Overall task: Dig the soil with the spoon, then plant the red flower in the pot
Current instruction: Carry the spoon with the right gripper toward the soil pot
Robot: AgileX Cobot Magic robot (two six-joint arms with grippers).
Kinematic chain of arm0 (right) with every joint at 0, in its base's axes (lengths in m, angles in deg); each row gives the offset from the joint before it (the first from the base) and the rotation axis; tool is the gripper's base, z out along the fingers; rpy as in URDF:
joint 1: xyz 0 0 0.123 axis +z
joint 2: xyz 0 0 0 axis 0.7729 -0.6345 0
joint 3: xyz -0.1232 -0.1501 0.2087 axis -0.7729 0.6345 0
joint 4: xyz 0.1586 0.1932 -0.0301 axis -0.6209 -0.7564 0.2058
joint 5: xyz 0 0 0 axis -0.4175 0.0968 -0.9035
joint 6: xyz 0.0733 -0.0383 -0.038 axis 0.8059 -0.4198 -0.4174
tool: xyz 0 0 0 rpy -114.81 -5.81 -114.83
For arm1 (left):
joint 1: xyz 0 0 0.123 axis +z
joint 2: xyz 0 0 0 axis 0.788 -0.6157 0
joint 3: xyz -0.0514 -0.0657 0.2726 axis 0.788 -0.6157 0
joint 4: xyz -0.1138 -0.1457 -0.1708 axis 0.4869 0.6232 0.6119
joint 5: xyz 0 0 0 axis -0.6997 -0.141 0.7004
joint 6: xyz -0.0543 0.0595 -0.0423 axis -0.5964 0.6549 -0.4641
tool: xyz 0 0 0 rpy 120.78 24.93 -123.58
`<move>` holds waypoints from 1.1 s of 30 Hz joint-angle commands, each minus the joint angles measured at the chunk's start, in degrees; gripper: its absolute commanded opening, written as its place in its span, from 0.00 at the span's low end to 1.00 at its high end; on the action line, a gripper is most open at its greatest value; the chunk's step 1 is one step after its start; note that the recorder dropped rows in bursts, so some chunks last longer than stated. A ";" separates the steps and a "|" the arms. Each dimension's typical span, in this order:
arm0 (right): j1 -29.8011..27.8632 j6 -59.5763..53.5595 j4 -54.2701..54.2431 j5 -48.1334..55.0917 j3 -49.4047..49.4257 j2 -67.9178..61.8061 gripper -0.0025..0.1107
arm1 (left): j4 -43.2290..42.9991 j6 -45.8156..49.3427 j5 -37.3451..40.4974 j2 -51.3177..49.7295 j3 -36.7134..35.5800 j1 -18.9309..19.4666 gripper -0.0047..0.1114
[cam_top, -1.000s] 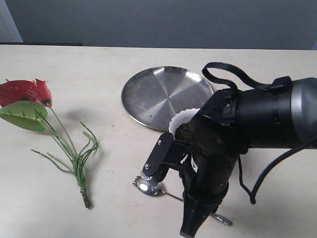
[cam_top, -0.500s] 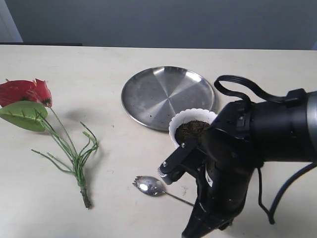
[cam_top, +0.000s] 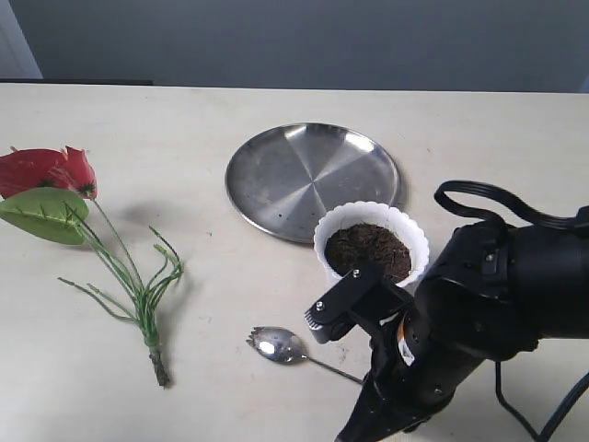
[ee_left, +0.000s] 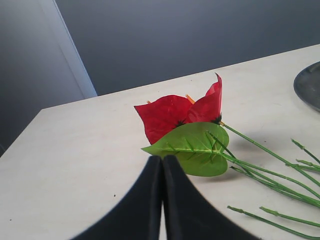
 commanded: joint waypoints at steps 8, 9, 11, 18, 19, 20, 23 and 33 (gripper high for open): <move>-0.19 -0.04 0.46 -4.19 0.23 0.50 0.50 | 0.29 -0.06 -0.63 0.20 -0.02 0.03 0.04; -0.19 -0.04 0.46 -4.19 0.23 0.50 0.47 | 0.29 -0.06 -0.63 0.20 -0.02 0.03 0.04; -0.19 -0.04 0.46 -4.30 0.23 0.50 0.43 | 0.29 -0.06 -0.63 0.20 -0.02 0.03 0.04; -0.19 -0.04 0.78 -6.27 0.23 0.11 0.44 | 0.29 -0.06 -0.63 0.20 -0.02 0.03 0.04; -0.19 -0.04 0.93 -6.40 0.23 -0.24 0.44 | 0.29 -0.06 -0.63 0.20 -0.02 0.03 0.04; -0.19 -0.04 1.20 -6.27 0.23 -0.75 0.44 | 0.29 -0.06 -0.63 0.20 -0.02 0.03 0.04; -0.19 -0.04 1.20 -6.15 0.23 -2.63 0.44 | 0.29 -0.06 -0.63 0.20 -0.02 0.03 0.04; -0.19 0.18 1.20 -6.18 0.23 -6.02 0.27 | 0.29 -0.06 -0.63 0.20 -0.02 0.03 0.04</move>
